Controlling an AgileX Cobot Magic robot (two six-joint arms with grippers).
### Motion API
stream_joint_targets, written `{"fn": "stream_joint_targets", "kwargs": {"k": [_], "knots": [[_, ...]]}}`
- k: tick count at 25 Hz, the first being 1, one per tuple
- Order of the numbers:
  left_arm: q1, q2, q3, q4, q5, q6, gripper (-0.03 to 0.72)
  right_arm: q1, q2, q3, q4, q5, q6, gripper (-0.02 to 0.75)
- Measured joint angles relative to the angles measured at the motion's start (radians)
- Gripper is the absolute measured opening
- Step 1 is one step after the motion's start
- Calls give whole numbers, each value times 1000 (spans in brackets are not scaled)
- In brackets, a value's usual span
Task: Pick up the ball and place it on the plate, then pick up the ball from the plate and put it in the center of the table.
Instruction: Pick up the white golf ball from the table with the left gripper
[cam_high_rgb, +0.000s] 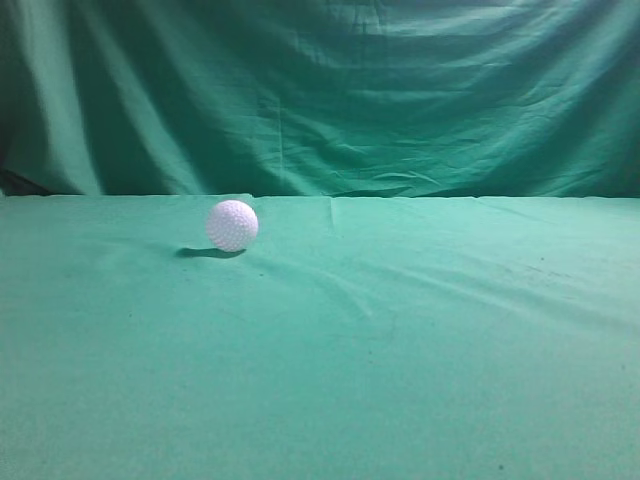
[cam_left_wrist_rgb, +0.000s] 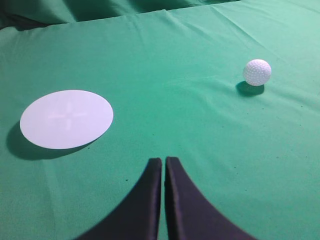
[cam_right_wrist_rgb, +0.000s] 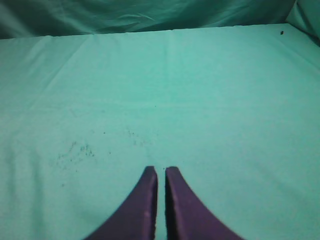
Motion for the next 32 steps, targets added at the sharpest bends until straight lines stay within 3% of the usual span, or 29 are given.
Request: {"fn": "stream_joint_targets", "kwargs": {"k": [23, 28, 32], "knots": [[0, 0, 0, -1, -20, 0, 0, 0, 0, 0, 0, 0, 0, 47], [0, 0, 0, -187, -294, 0, 0, 0, 0, 0, 0, 0, 0, 47], [0, 0, 0, -233, -405, 0, 0, 0, 0, 0, 0, 0, 0, 47]]}}
